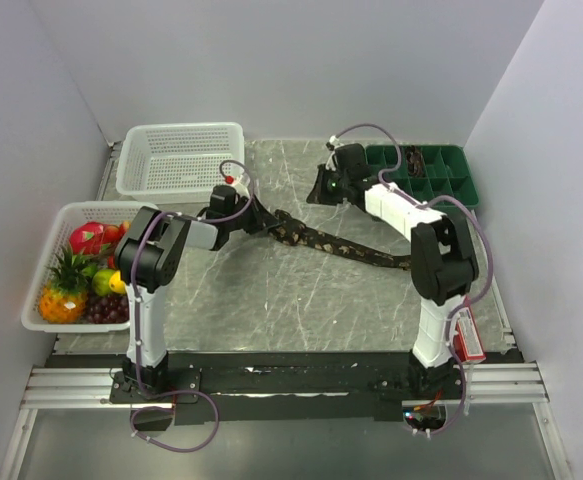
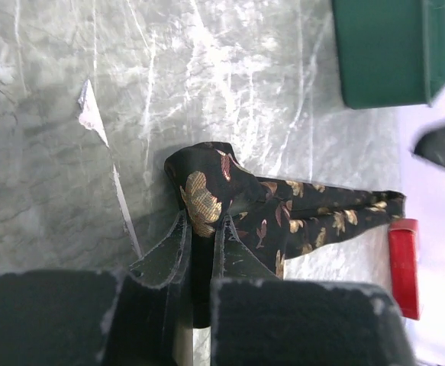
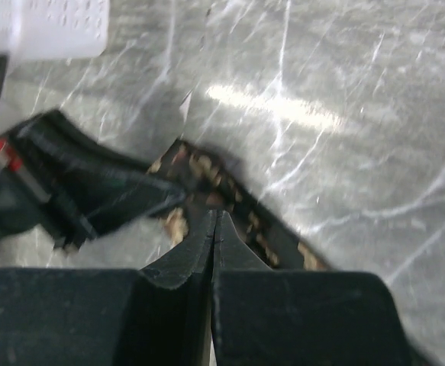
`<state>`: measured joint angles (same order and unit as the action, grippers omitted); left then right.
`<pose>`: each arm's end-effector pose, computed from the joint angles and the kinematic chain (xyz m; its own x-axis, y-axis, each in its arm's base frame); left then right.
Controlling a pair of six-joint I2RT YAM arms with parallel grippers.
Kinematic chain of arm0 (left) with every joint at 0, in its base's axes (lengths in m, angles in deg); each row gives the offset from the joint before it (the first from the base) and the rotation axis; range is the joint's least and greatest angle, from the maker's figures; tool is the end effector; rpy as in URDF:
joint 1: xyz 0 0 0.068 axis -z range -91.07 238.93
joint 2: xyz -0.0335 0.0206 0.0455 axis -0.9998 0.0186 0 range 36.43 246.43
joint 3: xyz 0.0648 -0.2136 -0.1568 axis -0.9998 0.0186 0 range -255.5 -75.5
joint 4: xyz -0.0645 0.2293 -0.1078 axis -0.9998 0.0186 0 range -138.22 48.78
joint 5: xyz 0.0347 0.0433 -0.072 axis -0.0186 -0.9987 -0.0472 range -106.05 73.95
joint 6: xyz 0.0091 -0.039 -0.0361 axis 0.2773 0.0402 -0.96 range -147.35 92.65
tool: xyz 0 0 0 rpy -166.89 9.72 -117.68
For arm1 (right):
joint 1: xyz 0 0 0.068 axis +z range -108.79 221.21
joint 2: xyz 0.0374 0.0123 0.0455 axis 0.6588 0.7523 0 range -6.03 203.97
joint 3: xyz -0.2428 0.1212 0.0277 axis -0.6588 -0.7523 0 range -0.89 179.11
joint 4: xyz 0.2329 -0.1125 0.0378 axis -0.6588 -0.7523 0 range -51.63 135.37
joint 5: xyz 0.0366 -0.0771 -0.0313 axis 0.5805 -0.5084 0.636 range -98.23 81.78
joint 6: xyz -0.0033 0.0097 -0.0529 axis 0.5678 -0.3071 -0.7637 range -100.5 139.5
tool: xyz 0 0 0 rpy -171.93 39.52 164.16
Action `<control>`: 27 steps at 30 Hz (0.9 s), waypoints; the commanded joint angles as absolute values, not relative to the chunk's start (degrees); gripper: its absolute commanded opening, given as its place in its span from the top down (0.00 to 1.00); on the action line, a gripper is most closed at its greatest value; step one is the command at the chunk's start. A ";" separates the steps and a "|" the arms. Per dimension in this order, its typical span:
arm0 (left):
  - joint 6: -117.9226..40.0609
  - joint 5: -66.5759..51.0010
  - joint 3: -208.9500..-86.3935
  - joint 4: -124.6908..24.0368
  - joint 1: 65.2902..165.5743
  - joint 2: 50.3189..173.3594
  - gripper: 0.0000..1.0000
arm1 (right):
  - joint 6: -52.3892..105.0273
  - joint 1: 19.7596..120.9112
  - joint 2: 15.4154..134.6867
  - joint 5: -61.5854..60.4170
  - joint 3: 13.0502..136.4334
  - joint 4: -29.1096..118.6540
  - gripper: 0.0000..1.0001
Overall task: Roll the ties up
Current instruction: Roll the tie at the center of the board.
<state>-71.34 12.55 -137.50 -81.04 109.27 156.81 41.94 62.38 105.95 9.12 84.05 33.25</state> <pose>0.3954 -0.1647 0.1187 -0.7842 -0.3596 -0.5056 0.2298 0.5885 -0.7751 0.4139 0.1717 0.2323 -0.7581 0.0970 -0.6449 -0.2933 0.8326 0.4699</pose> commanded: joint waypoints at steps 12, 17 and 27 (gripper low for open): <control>-56.36 -5.32 -148.36 -54.21 114.33 147.79 0.99 | 38.58 69.42 106.55 5.14 78.03 31.74 1.00; -54.16 -8.49 -149.77 -51.92 116.44 145.77 0.99 | 38.93 69.77 110.24 3.03 81.97 29.73 1.00; -53.19 -9.46 -152.58 -50.42 119.95 144.63 0.99 | 40.51 70.21 114.91 2.67 85.24 30.86 1.00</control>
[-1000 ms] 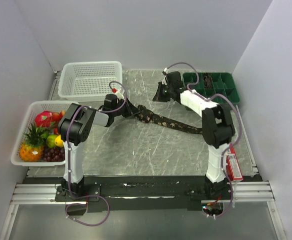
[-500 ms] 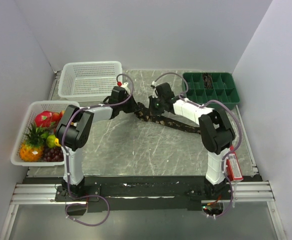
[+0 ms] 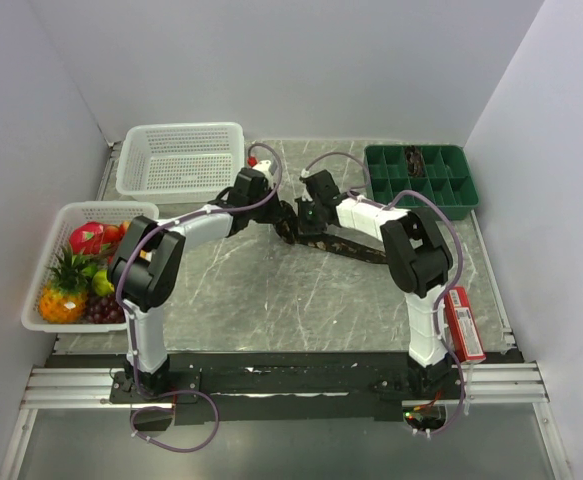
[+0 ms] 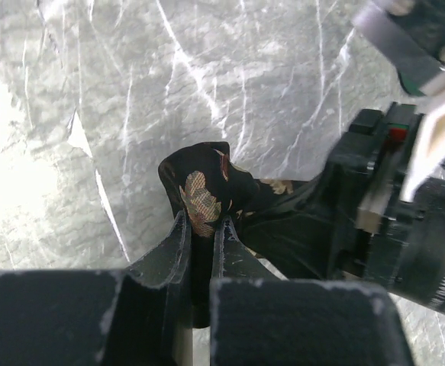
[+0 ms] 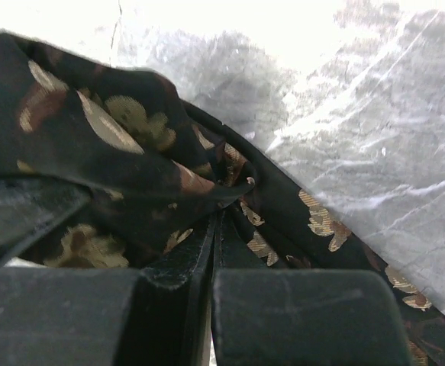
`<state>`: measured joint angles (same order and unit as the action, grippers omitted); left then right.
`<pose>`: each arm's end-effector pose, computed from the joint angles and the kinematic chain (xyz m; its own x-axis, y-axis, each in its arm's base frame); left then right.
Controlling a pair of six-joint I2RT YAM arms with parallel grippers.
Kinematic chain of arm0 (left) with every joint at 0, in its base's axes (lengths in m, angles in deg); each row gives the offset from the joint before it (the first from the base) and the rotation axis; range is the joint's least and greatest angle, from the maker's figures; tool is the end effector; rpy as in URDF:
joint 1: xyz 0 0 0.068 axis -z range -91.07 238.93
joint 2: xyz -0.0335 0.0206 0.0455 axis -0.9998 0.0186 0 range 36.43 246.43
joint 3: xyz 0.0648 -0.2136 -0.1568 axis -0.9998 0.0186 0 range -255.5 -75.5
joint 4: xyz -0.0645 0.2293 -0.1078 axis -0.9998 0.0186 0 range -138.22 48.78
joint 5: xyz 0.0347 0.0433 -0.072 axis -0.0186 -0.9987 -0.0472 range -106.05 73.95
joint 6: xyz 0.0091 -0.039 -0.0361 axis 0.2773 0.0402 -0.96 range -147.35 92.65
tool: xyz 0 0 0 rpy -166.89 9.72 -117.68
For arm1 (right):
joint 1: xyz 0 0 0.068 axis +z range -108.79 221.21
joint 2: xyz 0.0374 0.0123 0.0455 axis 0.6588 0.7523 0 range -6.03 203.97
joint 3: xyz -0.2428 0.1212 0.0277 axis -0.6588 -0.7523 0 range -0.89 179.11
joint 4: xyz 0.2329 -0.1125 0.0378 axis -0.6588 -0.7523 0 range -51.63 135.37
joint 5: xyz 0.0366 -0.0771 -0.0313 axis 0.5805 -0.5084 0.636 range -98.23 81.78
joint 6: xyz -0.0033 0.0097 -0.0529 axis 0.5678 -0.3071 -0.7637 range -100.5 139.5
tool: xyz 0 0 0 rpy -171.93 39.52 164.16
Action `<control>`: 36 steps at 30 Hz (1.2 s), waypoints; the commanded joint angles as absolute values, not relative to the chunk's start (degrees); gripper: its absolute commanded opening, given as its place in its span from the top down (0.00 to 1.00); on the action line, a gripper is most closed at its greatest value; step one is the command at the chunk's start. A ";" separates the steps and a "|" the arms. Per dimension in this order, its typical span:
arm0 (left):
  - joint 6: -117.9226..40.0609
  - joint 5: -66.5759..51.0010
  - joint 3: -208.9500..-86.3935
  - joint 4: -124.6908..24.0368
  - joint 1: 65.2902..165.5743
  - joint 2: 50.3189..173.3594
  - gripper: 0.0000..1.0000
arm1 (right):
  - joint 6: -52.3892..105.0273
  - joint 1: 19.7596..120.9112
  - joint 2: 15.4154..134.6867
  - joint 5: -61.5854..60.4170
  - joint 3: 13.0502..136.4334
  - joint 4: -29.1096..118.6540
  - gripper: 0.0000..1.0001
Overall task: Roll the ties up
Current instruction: Roll the tie at the center of the board.
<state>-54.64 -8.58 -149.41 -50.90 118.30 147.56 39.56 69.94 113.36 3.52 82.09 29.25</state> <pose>0.3782 -0.2181 0.1974 -0.7049 -0.1250 -0.6982 0.2885 0.8488 -0.4431 0.3898 0.2220 0.1601 -0.8523 -0.0844 -0.5161 -0.3055 0.8813 0.3604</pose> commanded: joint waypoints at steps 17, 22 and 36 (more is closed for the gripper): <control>-52.85 -7.42 -152.93 -52.63 122.24 146.21 0.99 | 39.90 69.07 112.81 6.11 85.42 31.22 1.00; -48.37 -13.93 -156.53 -46.40 122.68 145.77 0.99 | 38.84 68.54 107.89 3.38 83.66 28.93 1.00; -43.70 -27.29 -164.62 -38.91 129.80 153.06 0.99 | 39.45 62.66 98.39 2.05 74.53 28.49 1.00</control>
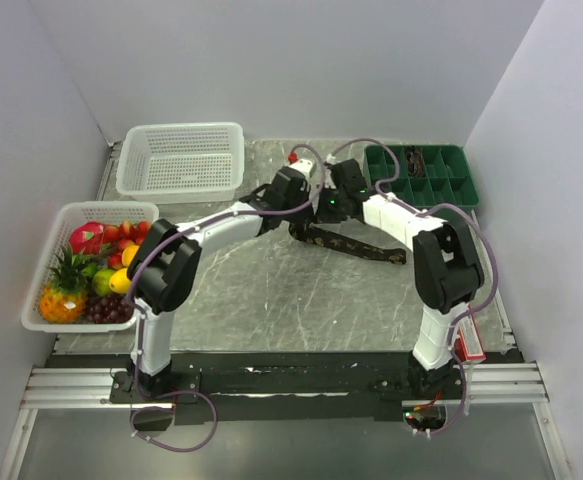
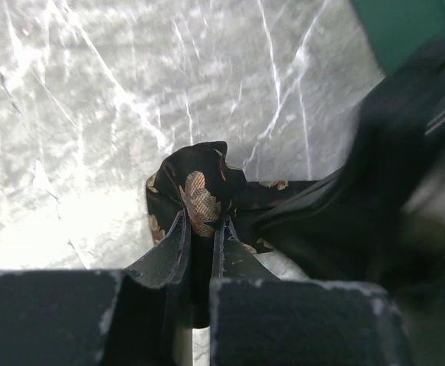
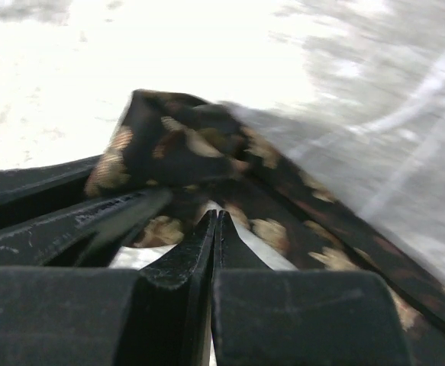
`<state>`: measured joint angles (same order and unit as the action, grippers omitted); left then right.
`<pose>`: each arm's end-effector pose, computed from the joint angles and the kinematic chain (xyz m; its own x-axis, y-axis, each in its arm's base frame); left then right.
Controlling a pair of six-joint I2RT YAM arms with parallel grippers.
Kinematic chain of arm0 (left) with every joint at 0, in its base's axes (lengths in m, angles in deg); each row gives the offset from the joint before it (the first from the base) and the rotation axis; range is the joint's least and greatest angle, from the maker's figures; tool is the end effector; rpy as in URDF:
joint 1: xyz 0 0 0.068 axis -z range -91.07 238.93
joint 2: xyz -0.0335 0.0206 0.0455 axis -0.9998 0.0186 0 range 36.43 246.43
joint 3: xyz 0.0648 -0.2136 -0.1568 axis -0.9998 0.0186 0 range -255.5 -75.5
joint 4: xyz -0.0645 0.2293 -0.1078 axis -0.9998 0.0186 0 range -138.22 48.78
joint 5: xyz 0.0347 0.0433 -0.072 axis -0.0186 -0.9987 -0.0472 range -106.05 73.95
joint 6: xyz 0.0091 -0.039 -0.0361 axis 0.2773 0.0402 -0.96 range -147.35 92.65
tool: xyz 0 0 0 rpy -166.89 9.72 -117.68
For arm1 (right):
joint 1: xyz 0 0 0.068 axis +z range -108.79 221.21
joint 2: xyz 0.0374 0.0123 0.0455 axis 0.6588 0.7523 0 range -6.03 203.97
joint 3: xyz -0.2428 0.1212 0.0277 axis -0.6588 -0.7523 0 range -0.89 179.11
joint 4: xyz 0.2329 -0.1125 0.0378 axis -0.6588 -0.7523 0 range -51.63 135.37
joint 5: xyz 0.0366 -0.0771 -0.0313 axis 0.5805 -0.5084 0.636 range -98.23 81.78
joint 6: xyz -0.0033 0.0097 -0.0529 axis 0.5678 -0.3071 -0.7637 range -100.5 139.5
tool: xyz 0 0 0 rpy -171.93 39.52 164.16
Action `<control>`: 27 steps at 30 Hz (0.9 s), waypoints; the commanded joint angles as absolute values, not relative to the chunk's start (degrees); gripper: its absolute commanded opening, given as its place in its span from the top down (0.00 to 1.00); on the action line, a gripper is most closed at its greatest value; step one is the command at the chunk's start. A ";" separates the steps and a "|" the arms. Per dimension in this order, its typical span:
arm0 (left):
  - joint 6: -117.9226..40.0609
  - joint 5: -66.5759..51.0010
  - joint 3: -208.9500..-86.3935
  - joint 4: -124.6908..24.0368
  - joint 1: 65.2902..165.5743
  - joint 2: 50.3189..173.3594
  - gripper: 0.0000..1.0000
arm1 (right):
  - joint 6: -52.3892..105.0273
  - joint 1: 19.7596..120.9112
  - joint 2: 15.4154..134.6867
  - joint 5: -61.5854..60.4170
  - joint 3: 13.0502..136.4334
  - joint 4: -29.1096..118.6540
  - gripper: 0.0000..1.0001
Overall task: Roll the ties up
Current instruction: Roll the tie at the center of the board.
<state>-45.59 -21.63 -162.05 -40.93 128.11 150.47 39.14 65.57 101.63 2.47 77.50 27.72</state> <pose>0.3606 -0.2894 0.2323 -0.5974 0.0850 -0.7974 0.3999 0.8935 -0.2043 0.3776 0.1783 0.2181 -0.8016 -0.0006 -0.5978 -0.2670 0.8950 0.3572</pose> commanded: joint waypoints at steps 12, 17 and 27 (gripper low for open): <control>-39.48 -35.65 -166.47 -35.65 131.65 153.86 0.99 | 40.07 59.58 97.33 8.56 70.65 32.53 1.00; -39.65 -35.74 -164.36 -36.80 130.60 152.19 0.99 | 39.81 60.63 101.28 9.18 72.58 32.45 1.00; -41.94 -29.94 -162.52 -38.47 127.87 150.25 0.99 | 38.14 64.59 111.74 1.10 80.05 25.25 1.00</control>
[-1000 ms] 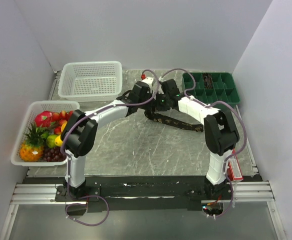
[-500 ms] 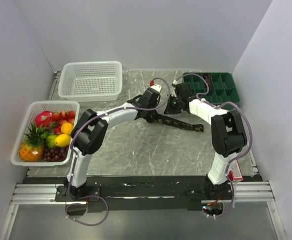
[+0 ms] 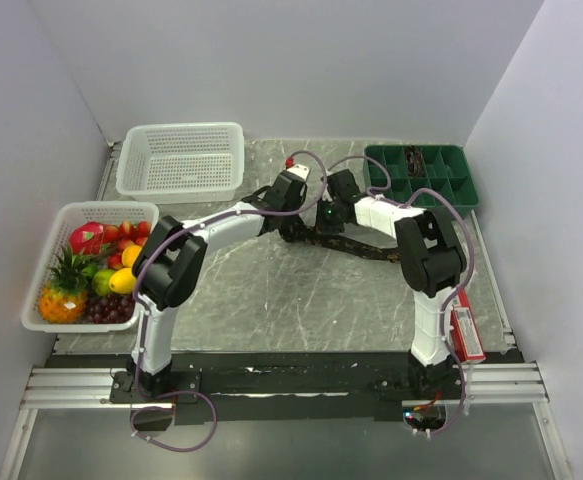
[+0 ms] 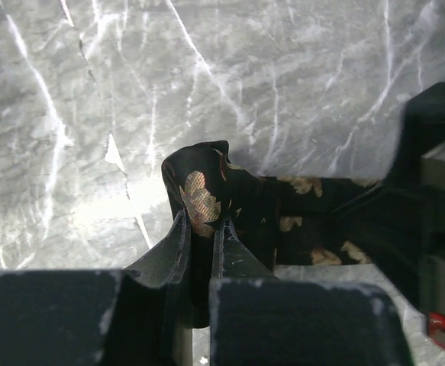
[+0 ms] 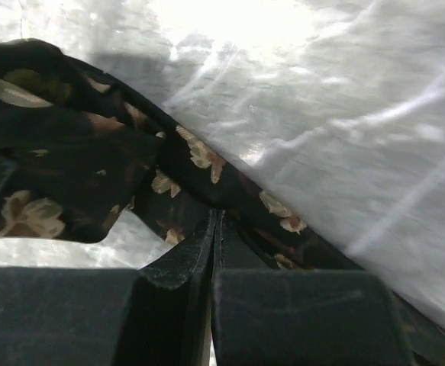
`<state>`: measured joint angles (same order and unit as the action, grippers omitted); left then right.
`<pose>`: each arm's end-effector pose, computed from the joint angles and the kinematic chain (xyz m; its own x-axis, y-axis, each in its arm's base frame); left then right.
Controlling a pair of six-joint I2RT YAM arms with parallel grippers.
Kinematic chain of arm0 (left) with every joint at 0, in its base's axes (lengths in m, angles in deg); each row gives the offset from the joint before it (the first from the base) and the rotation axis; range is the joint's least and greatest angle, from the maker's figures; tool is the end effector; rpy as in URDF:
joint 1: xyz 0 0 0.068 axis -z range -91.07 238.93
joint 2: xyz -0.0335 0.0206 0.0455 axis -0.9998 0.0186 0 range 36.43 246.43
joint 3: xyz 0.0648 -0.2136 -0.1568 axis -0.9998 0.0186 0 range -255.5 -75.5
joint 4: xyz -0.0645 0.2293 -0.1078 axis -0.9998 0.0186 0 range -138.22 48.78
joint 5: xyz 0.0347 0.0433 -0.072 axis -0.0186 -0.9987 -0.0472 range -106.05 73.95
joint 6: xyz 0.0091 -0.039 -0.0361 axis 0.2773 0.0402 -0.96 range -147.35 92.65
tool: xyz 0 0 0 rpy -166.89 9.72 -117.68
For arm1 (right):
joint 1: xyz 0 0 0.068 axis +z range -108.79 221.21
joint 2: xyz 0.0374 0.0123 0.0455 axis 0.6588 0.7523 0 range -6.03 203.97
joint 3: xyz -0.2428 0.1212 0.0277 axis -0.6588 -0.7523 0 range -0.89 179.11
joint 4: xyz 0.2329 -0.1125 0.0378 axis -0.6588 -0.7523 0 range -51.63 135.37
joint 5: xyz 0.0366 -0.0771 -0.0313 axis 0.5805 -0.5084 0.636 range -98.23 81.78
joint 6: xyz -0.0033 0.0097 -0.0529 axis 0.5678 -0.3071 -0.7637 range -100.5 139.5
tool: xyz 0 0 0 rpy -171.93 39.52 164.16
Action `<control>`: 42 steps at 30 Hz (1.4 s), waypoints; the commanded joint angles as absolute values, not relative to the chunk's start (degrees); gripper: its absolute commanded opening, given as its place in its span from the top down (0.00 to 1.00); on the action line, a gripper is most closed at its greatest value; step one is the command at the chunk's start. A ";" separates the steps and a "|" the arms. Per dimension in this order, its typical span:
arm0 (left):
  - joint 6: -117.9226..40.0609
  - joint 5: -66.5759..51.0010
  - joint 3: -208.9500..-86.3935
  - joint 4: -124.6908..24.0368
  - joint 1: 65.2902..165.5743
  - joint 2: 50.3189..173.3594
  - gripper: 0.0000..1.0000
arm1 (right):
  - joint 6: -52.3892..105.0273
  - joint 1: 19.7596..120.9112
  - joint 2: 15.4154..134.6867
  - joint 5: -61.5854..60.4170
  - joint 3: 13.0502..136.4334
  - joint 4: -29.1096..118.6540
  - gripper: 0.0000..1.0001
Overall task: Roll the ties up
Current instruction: Roll the tie at the center of the board.
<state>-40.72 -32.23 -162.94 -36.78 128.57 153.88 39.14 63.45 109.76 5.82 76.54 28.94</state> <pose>0.3644 -0.2889 0.2056 -0.6005 0.2091 -0.7718 0.3217 0.9468 0.0062 0.3917 0.1696 0.1576 -0.8791 -0.0074 -0.4765 -0.2138 0.8997 0.3805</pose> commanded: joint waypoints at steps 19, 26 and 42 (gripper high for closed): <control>-34.12 -40.13 -167.61 -34.34 127.51 152.62 0.99 | 36.73 65.56 116.05 0.03 83.48 20.76 1.00; -32.02 -44.61 -169.19 -34.34 131.38 155.96 0.99 | 37.35 65.64 115.35 2.32 82.96 21.90 1.00; -30.69 -48.65 -170.07 -34.78 134.55 157.90 0.99 | 53.92 60.46 104.01 21.64 66.26 48.67 1.00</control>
<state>-31.86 -47.29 -168.23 -33.76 134.21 157.88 44.98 61.68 107.07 13.71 69.10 36.53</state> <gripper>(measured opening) 0.089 0.005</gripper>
